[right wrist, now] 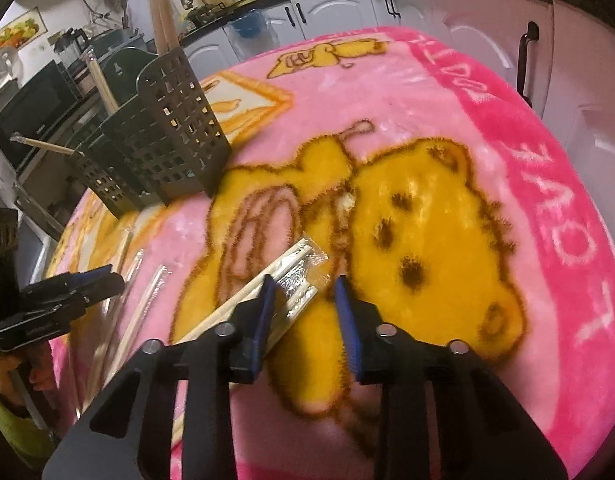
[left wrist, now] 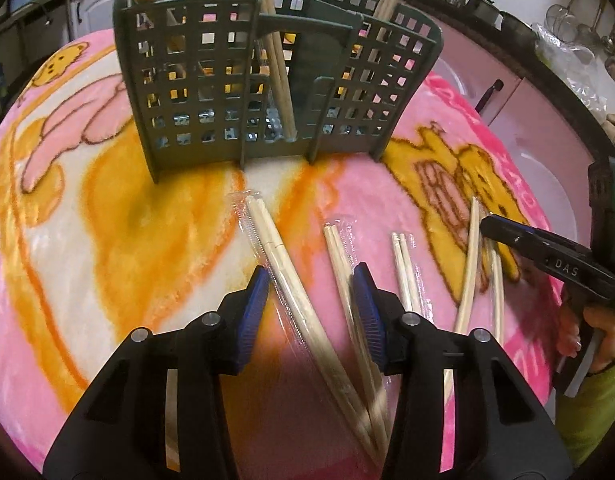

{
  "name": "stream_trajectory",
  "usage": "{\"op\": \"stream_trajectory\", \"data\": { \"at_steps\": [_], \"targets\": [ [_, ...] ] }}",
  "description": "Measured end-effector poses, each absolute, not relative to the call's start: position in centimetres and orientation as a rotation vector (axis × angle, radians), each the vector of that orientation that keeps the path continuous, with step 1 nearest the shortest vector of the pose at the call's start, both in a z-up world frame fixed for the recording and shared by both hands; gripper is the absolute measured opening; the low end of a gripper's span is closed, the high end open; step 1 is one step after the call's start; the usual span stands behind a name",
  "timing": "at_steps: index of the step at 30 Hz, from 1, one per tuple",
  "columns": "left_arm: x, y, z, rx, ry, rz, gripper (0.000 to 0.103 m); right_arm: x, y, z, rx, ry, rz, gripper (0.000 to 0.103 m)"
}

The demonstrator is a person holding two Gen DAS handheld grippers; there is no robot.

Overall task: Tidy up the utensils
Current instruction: 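Lower the left tool onto a wrapped chopstick while the right tool lowers onto another, then close the left tool on its chopstick while the right tool closes on another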

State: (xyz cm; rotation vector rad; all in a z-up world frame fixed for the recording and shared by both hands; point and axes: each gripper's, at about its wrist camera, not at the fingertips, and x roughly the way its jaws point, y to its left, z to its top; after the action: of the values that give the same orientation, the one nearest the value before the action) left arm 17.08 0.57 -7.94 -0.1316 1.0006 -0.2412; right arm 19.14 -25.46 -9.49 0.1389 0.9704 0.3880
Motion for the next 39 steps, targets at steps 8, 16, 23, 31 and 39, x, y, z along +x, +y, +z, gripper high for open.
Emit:
{"op": "stream_trajectory", "data": {
  "at_steps": [8,16,23,31,39],
  "targets": [
    [18.0,1.2,-7.8,-0.178,1.007,-0.220,0.037,19.1,-26.2,-9.4,0.173,0.960,0.390,0.011],
    [20.3,2.5,-7.8,-0.247,1.018,-0.144,0.037,18.8,-26.8,-8.6,0.202,0.918,0.408,0.009],
    [22.0,2.5,-7.9,-0.202,1.013,-0.043,0.009,18.5,-26.6,-6.9,0.192,0.866,0.424,0.008],
    [21.4,1.3,-6.1,-0.169,0.956,-0.082,0.004,17.9,-25.9,-4.4,0.166,0.793,0.440,0.007],
    [19.7,0.4,-1.0,-0.174,0.818,-0.176,0.003,17.5,-24.5,-1.1,0.137,0.714,0.477,0.006]
  ]
}}
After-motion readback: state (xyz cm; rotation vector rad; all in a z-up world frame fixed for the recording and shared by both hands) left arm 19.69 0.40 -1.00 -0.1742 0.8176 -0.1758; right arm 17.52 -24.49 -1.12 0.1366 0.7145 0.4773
